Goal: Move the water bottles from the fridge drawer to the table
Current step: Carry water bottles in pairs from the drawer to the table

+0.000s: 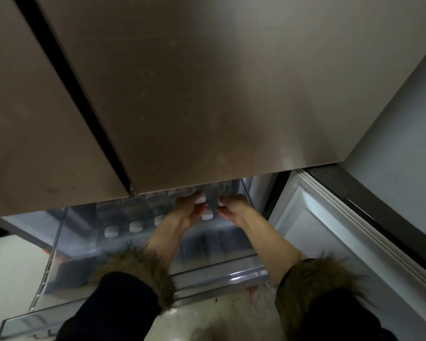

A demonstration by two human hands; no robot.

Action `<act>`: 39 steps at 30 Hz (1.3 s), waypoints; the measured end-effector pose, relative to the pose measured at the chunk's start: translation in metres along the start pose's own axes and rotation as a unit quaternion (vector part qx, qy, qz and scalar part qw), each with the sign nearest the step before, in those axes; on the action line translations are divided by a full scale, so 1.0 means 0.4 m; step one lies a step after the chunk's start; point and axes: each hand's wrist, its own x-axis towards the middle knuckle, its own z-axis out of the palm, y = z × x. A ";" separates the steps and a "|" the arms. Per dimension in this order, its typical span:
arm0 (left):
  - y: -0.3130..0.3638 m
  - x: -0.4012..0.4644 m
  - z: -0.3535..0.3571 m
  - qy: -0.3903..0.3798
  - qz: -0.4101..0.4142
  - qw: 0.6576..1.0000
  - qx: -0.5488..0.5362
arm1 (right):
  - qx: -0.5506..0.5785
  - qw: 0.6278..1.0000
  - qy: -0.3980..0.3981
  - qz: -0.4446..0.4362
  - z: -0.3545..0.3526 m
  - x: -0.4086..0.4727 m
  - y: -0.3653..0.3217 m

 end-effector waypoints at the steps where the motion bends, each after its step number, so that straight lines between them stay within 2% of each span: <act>1: 0.003 -0.002 -0.014 -0.002 -0.003 1.000 -0.012 | 0.004 1.000 -0.017 0.011 -0.001 -0.014 0.000; 5: 0.016 -0.032 -0.077 0.010 -0.015 1.000 0.017 | -0.038 0.998 -0.037 0.027 -0.007 -0.057 0.009; 9: 0.000 -0.113 -0.107 0.020 -0.020 0.999 0.025 | -0.081 0.996 -0.023 0.010 -0.010 -0.114 0.029; 11: -0.002 -0.158 -0.106 0.048 0.002 0.998 0.040 | -0.107 0.994 0.002 -0.013 -0.005 -0.146 0.040; 14: 0.008 -0.190 -0.129 0.119 0.065 0.982 0.129 | -0.209 0.975 0.027 -0.064 -0.001 -0.191 0.043; 19: 0.042 -0.251 -0.214 0.157 0.101 0.963 0.192 | -0.277 0.950 0.072 -0.126 0.012 -0.268 0.043; 21: 0.051 -0.279 -0.244 0.171 0.146 0.942 0.250 | -0.296 0.934 0.114 -0.162 0.017 -0.294 0.046; 23: 0.067 -0.314 -0.276 0.205 0.195 0.899 0.336 | -0.317 0.912 0.161 -0.203 0.024 -0.330 0.048; 26: 0.094 -0.366 -0.316 0.208 0.235 0.865 0.391 | -0.328 0.877 0.199 -0.288 0.046 -0.389 0.048; 29: 0.100 -0.414 -0.357 0.209 0.264 0.826 0.453 | -0.340 0.847 0.207 -0.352 0.082 -0.430 0.048; 32: 0.101 -0.430 -0.408 0.202 0.276 0.805 0.485 | -0.378 0.832 0.208 -0.350 0.119 -0.455 0.065; 39: 0.150 -0.443 -0.477 0.215 0.343 0.740 0.537 | -0.426 0.817 0.150 -0.358 0.206 -0.459 0.126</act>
